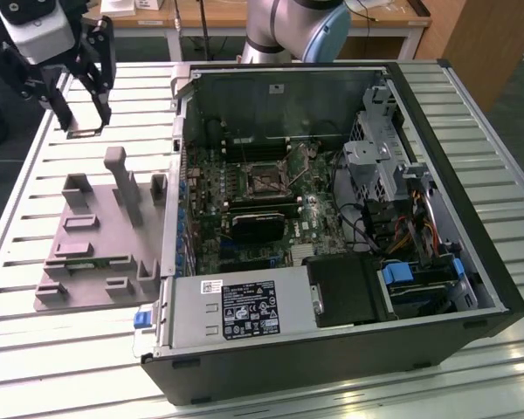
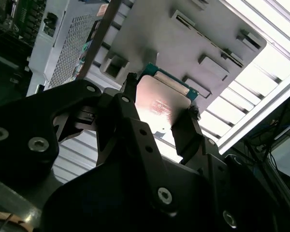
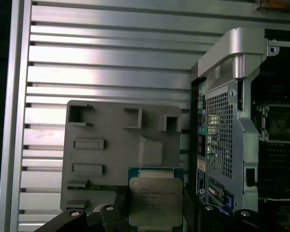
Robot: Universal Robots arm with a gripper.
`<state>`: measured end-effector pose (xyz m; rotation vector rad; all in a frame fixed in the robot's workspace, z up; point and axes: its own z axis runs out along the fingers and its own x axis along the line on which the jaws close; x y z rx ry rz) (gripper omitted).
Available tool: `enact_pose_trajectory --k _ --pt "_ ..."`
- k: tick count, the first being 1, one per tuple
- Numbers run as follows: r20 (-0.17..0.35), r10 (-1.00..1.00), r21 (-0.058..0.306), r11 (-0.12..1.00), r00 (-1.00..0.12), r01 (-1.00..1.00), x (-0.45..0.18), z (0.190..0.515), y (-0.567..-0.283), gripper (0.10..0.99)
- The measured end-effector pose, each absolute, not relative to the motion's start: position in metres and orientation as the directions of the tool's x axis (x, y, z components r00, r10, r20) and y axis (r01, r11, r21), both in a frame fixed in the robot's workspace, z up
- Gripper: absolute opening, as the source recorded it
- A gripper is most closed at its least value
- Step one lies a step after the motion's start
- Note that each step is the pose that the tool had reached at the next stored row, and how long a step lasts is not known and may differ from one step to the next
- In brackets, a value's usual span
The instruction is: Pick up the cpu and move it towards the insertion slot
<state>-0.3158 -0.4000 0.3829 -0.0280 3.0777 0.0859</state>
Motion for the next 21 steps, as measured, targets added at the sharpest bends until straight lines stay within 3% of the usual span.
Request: enact_pose_trajectory --k 21 --pt "-0.04 -0.016 0.056 0.998 -0.999 -0.019 -0.227 0.383 -0.4 0.541"
